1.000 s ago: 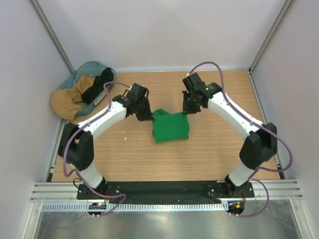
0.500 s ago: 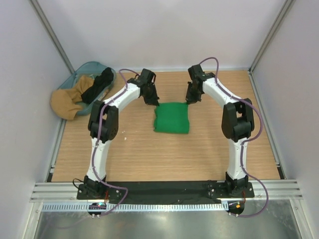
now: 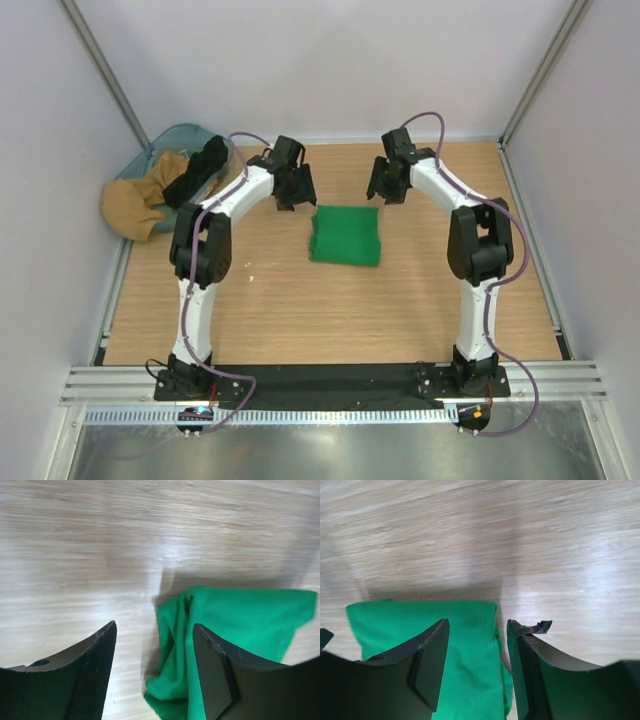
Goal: Fold and stack the tank tops
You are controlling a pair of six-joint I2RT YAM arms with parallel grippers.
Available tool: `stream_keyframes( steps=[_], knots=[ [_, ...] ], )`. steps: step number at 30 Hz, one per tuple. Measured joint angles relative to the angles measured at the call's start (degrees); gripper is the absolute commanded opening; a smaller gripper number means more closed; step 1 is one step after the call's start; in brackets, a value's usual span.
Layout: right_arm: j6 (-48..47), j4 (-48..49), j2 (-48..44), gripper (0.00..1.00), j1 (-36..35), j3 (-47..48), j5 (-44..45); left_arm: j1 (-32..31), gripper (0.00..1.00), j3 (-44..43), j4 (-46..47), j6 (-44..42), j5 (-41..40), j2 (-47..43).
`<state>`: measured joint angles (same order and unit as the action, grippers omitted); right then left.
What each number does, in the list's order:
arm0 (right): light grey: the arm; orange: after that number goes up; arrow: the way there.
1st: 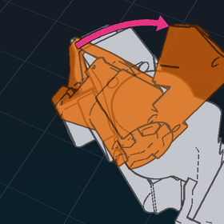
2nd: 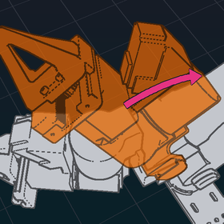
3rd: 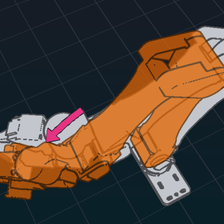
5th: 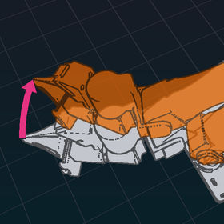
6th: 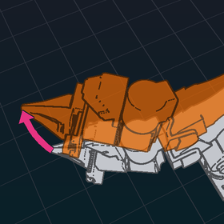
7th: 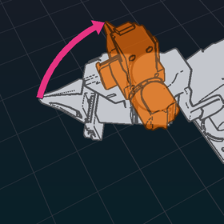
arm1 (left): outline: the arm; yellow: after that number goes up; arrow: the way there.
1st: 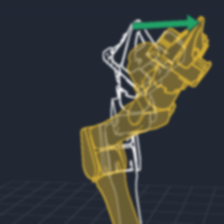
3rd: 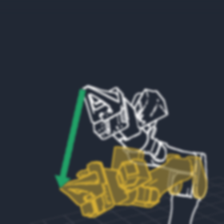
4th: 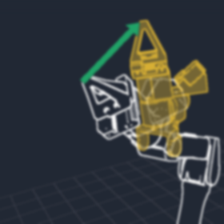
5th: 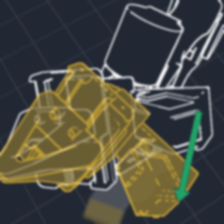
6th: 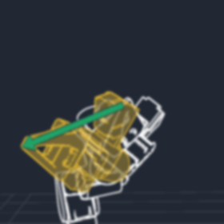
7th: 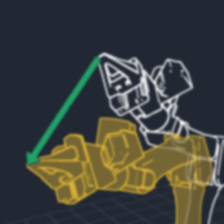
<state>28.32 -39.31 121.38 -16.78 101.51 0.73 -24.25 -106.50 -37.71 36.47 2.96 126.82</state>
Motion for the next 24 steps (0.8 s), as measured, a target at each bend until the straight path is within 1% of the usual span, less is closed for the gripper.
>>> stream_keyframes(
  steps=[1, 4, 5, 6, 7, 8, 9, 11, 13, 14, 17, 21, 24],
  knots=[
    [0.0, 0.3, -1.5, 0.56, 0.0, -0.9, 0.0, 0.0, 0.63, 0.9, 0.0, -0.1, -0.2, -1.6],
    [-0.3, 1.4, -7.1, 0.41, 0.0, -4.3, -0.3, -0.2, 0.55, 3.7, 0.3, -0.4, -0.3, -7.4],
    [-0.5, 1.7, -9.4, 0.33, 0.0, -5.5, -0.8, -0.3, 0.47, 4.5, 0.3, -0.5, -0.2, -9.8],
    [-0.7, 2.2, -11.6, 0.21, 0.0, -6.6, -1.4, -0.7, 0.42, 5.6, 1.1, -0.3, 0.0, -12.3],
    [-1.0, 3.1, -13.7, 0.15, 0.0, -8.1, -2.6, -1.1, 0.37, 7.3, 2.1, 0.1, 0.3, -14.9],
    [-0.9, 4.3, -15.9, 0.06, 0.0, -9.8, -4.2, -1.8, 0.27, 9.2, 3.1, 0.8, 0.9, -17.7],
    [-0.8, 5.2, -17.4, 0.03, 0.1, -11.3, -5.3, -2.4, 0.22, 10.8, 3.8, 1.2, 1.5, -19.7],
    [-0.6, 7.4, -20.3, 0.01, 0.1, -15.1, -9.2, -4.2, 0.11, 15.3, 6.9, 3.0, 3.5, -23.8],
    [-0.3, 10.7, -21.8, 0.01, 0.1, -19.7, -13.1, -5.9, 0.09, 19.2, 9.9, 4.7, 5.6, -25.6],
    [0.0, 12.1, -22.0, 0.01, 0.0, -22.1, -15.1, -6.7, 0.05, 20.7, 11.3, 5.6, 6.7, -25.6],
    [1.3, 16.3, -21.6, 0.01, 0.0, -28.8, -20.9, -7.6, 0.0, 23.4, 13.5, 7.2, 9.0, -23.5],
    [2.8, 21.3, -20.4, 0.01, 0.0, -35.9, -25.5, -7.1, 0.0, 25.9, 17.9, 9.3, 11.3, -18.3],
    [3.5, 24.7, -19.5, 0.01, 0.0, -41.0, -26.6, -6.4, 0.0, 30.9, 21.4, 10.5, 11.1, -16.2]
  ],
)
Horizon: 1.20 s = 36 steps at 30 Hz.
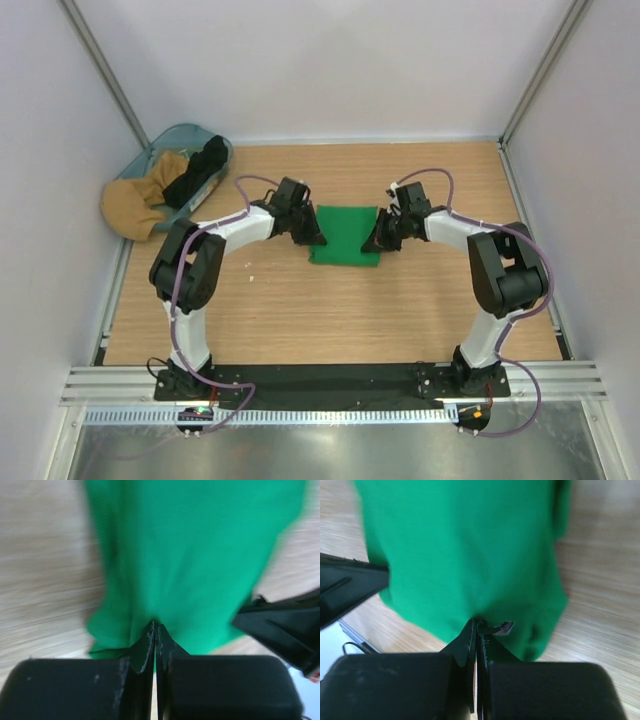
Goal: Fold and stack the tank tops
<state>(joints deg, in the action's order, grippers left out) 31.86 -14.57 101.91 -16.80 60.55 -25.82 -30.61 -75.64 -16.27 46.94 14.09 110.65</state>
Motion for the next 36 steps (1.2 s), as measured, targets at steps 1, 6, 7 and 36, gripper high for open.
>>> stream_keyframes(
  steps=[1, 6, 7, 36],
  knots=[
    [0.1, 0.7, 0.5, 0.01, 0.0, -1.4, -0.1, 0.5, 0.0, 2.6, 1.7, 0.7, -0.1, 0.3],
    [1.6, 4.8, 2.0, 0.01, 0.4, -5.9, -1.5, 2.3, 0.0, 9.2, 8.6, 3.5, 2.1, 0.6],
    [1.7, 5.3, 2.0, 0.01, 0.5, -5.9, -1.5, 2.3, 0.0, 9.6, 9.5, 3.6, 2.1, 0.6],
    [-1.6, 1.2, -3.1, 0.06, -1.7, -7.3, 3.0, -4.6, 0.09, 12.7, 2.8, -0.3, -10.8, -6.5]
  ],
)
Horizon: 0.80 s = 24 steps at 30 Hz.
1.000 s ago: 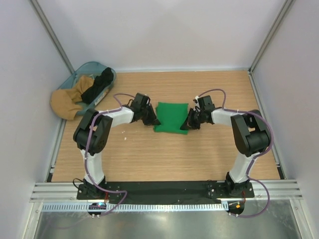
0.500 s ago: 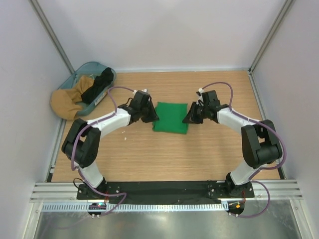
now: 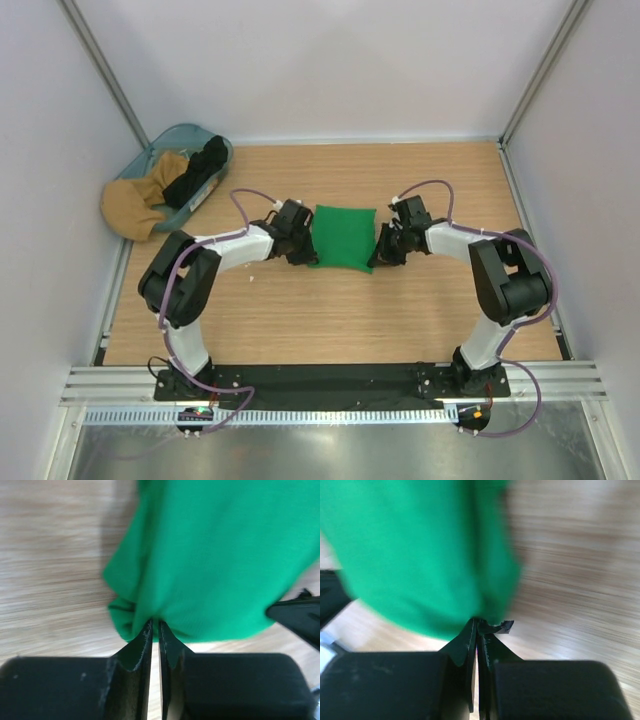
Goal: Fold and stack the tank tops
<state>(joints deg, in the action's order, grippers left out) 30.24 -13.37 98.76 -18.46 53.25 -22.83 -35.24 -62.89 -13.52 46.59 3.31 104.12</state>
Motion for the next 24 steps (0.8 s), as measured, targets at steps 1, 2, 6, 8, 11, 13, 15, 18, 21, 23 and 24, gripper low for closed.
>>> stream_keyframes(
  steps=[1, 2, 6, 8, 11, 13, 15, 18, 21, 23, 24],
  knots=[
    [0.1, -0.1, 0.3, 0.06, 0.4, -0.7, 0.9, 0.3, 0.08, 0.7, 0.0, 0.1, -0.1, 0.2],
    [0.5, -0.3, 0.4, 0.07, 0.9, -1.3, 1.8, 0.5, 0.08, 1.4, 0.3, 0.5, 0.0, 0.3],
    [1.2, -0.5, -0.9, 0.31, 1.7, -1.6, 4.9, 0.2, 0.22, 2.6, 1.6, 0.8, -1.3, -0.7],
    [0.9, -1.6, -2.7, 0.44, 1.7, -1.9, 7.9, -0.6, 0.32, 3.7, 1.2, 0.4, -3.8, -2.6],
    [-0.1, -3.8, -6.1, 0.56, 1.8, -1.9, 12.3, -1.8, 0.44, 4.3, -1.6, -0.7, -7.1, -5.8],
    [-0.5, -5.0, -8.0, 0.59, 1.8, -1.8, 14.2, -2.3, 0.48, 4.3, -3.0, -0.8, -8.5, -8.1],
    [-0.9, -6.1, -8.5, 0.61, 1.8, -0.6, 15.1, -2.6, 0.5, 4.3, -4.2, -0.9, -9.5, -11.1],
    [-1.3, -6.4, -7.7, 0.61, 1.7, 1.4, 15.2, -2.6, 0.5, 4.3, -5.3, -1.0, -10.5, -15.1],
    [-1.5, -6.5, -5.6, 0.61, 1.0, 3.8, 15.0, -2.6, 0.5, 4.3, -6.9, -1.2, -11.8, -18.6],
    [-1.6, -6.6, -3.7, 0.61, 0.5, 5.4, 14.6, -2.6, 0.5, 4.3, -7.8, -1.6, -12.3, -19.6],
    [-1.7, -6.7, -2.4, 0.62, 0.2, 6.4, 14.3, -2.6, 0.5, 4.3, -8.5, -1.8, -12.6, -20.0]
  ],
)
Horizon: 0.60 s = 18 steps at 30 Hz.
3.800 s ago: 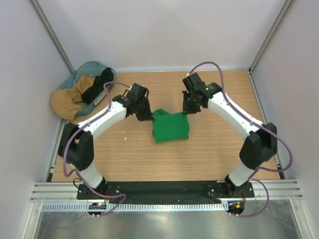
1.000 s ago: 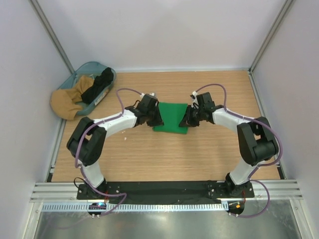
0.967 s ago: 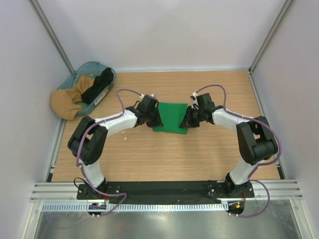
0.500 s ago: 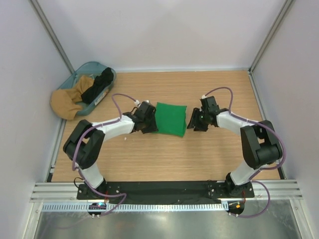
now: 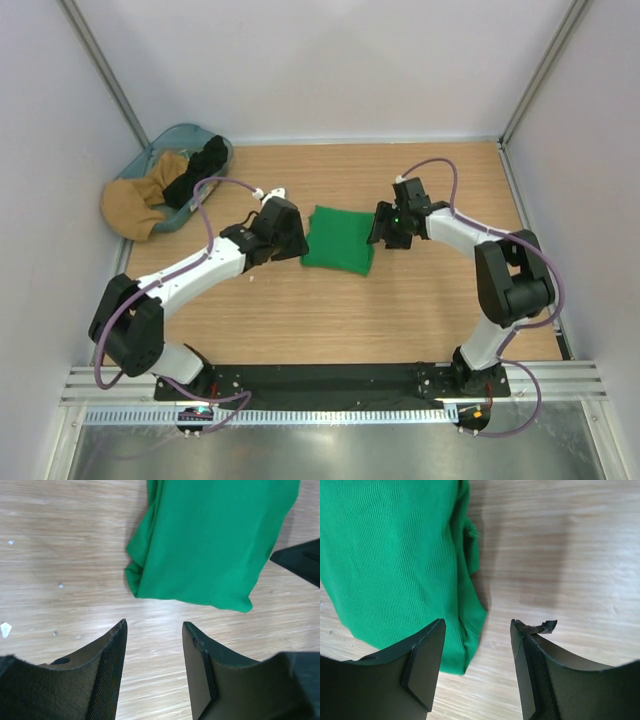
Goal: Fold and stack the tank tops
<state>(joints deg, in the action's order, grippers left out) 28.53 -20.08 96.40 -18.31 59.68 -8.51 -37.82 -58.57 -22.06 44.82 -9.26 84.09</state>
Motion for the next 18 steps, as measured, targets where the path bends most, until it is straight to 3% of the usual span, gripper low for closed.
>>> stream_keyframes(
  steps=[5, 8, 13, 16, 18],
  knots=[
    [-0.3, -0.4, 6.0, 0.61, -1.6, 4.5, -0.6, 0.0, 0.49, 0.0, -3.3, -0.5, -1.4, -1.3],
    [-0.4, -0.8, 8.1, 0.49, -2.3, 5.8, -0.5, 0.0, 0.49, 0.0, -5.2, -0.6, -2.2, -3.0],
    [-0.5, -1.7, 10.0, 0.12, -2.8, 7.2, 0.1, 0.0, 0.49, 0.1, -7.4, -0.7, -3.4, -7.5],
    [-0.2, -1.9, 10.0, 0.01, -2.7, 7.3, 0.5, 0.0, 0.48, 0.3, -7.9, -0.7, -3.7, -8.9],
    [0.2, -2.0, 10.0, 0.01, -2.2, 7.3, 0.5, 0.0, 0.48, 0.3, -8.2, -0.7, -3.7, -9.1]
  ],
)
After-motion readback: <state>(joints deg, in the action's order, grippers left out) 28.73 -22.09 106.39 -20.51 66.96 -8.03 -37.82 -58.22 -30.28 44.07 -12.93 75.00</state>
